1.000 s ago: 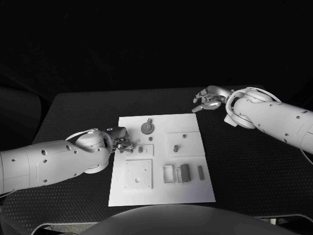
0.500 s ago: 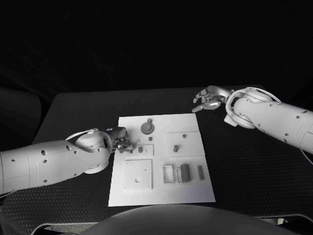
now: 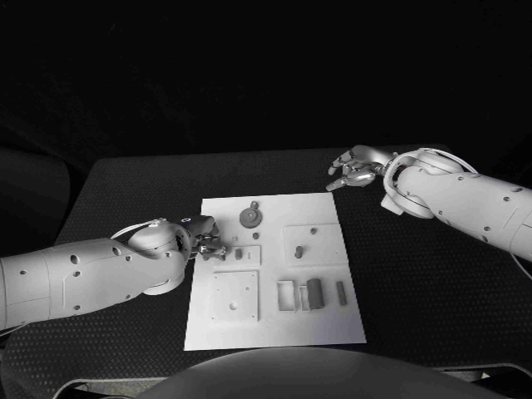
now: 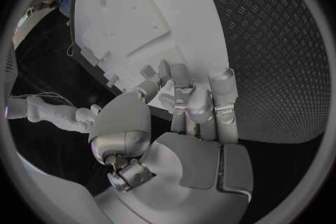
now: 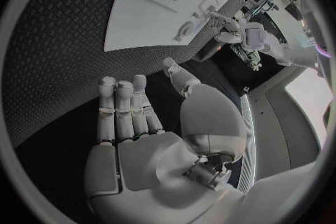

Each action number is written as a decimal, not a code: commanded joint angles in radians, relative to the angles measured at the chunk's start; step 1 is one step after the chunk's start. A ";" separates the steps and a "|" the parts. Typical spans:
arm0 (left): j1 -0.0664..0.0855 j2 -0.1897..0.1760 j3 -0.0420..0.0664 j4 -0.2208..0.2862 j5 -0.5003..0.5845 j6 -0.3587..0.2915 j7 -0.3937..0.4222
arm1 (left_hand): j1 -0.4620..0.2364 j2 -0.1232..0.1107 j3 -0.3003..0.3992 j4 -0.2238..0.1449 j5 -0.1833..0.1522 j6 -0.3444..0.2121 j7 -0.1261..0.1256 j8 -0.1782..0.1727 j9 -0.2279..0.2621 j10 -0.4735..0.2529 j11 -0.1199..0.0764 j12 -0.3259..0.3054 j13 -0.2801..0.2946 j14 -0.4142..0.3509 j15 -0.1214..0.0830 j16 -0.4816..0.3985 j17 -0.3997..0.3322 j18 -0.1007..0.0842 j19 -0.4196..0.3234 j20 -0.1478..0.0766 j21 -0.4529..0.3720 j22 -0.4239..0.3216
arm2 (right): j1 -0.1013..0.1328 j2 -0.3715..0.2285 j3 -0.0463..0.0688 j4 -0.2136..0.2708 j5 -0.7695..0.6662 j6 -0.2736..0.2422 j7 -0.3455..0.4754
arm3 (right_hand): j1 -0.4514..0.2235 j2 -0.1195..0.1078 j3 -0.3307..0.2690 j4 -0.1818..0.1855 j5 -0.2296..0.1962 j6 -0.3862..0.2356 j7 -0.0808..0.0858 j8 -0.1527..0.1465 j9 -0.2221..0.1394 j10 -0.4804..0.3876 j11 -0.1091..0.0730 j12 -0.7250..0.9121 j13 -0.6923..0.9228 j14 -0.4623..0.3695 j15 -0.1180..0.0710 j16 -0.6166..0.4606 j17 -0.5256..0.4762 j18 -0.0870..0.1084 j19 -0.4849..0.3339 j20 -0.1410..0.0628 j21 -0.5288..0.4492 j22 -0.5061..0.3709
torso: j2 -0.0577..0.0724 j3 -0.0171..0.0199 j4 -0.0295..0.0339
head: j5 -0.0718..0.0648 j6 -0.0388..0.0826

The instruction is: Assemble the parts on the task board

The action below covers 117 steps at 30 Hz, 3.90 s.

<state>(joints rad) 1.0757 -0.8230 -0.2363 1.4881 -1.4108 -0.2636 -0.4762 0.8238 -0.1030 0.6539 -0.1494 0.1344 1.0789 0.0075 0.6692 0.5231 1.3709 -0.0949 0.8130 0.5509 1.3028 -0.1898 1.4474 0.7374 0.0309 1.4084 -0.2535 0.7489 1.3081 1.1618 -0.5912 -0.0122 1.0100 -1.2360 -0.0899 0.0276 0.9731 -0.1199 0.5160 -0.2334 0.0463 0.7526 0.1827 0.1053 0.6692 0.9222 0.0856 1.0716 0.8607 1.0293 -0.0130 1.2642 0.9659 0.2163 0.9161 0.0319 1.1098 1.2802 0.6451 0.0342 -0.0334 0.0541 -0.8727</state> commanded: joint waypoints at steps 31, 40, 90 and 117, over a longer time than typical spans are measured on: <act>-0.002 -0.001 -0.001 0.000 0.003 -0.023 0.003 | -0.060 -0.062 -0.004 0.085 -0.007 -0.007 0.002 0.014 -0.017 0.005 0.000 -0.004 0.000 -0.005 -0.011 0.006 0.000 0.043 0.003 -0.003 -0.004 0.015 | -0.002 -0.003 0.000 -0.003 -0.008 0.009 -0.001 | -0.009 0.000 0.002 0.006 0.002 -0.007 0.017 0.004 -0.002 -0.008 0.000 0.005 -0.002 -0.001 -0.009 0.004 -0.002 0.046 0.000 -0.005 -0.004 0.000 | 0.000 -0.0007 -0.0001 | -0.001 0.000; -0.002 -0.001 -0.001 0.001 0.019 -0.025 0.004 | -0.063 -0.064 -0.003 0.091 -0.007 -0.007 0.002 0.015 -0.018 0.005 0.000 -0.003 0.000 -0.005 -0.011 0.007 0.000 0.043 0.004 -0.003 -0.004 0.016 | -0.003 -0.004 0.000 -0.003 -0.008 0.009 -0.001 | -0.009 0.000 0.002 0.005 0.002 -0.007 0.017 0.004 -0.002 -0.008 0.000 0.005 -0.003 -0.001 -0.009 0.005 -0.002 0.046 0.000 -0.005 -0.004 0.000 | 0.000 0.0001 -0.0004 | -0.001 0.000; -0.002 -0.008 -0.001 -0.004 0.188 -0.024 0.025 | -0.026 0.054 -0.119 -0.083 0.083 -0.014 0.002 0.034 -0.041 0.002 0.001 -0.002 0.007 -0.009 -0.010 0.010 0.002 0.045 -0.008 -0.004 0.005 0.016 | -0.004 -0.004 0.000 -0.019 -0.009 0.009 -0.006 | -0.010 0.001 0.002 0.006 0.002 -0.008 0.017 0.004 -0.002 -0.009 0.001 0.005 -0.004 -0.002 -0.009 0.004 -0.003 0.046 -0.001 -0.005 -0.005 0.000 | 0.000 -0.0001 -0.0001 | -0.001 0.000; -0.002 -0.011 -0.001 0.006 0.157 -0.078 0.083 | 0.131 0.074 -0.036 -0.122 0.058 -0.004 0.002 0.042 -0.049 0.010 0.001 0.001 0.008 -0.004 -0.008 0.015 0.003 0.042 0.000 -0.001 0.006 0.016 | -0.006 -0.005 0.000 -0.021 -0.009 0.010 -0.005 | -0.013 0.001 0.001 0.008 0.002 -0.008 0.017 0.004 -0.002 -0.009 0.001 0.005 -0.005 -0.002 -0.009 0.004 -0.003 0.046 -0.001 -0.004 -0.005 0.000 | 0.000 -0.0005 0.0010 | 0.001 0.000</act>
<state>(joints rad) 1.0735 -0.8361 -0.2383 1.4884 -1.2180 -0.3170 -0.4272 0.8947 -0.0836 0.5724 -0.2296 0.1882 1.0665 0.0104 0.7060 0.4720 1.3732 -0.0927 0.8130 0.5575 1.2951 -0.1941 1.4592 0.7392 0.0361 1.4029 -0.2551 0.7489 1.3080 1.1557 -0.5956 -0.0122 0.9882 -1.2376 -0.0893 0.0216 0.9698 -0.1166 0.5187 -0.2306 0.0463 0.7513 0.1819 0.1052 0.6677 0.9222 0.0856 1.0716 0.8567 1.0267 -0.0177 1.2642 0.9639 0.2162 0.9163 0.0364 1.1098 1.2802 0.6452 0.0337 -0.0324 0.0539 -0.8727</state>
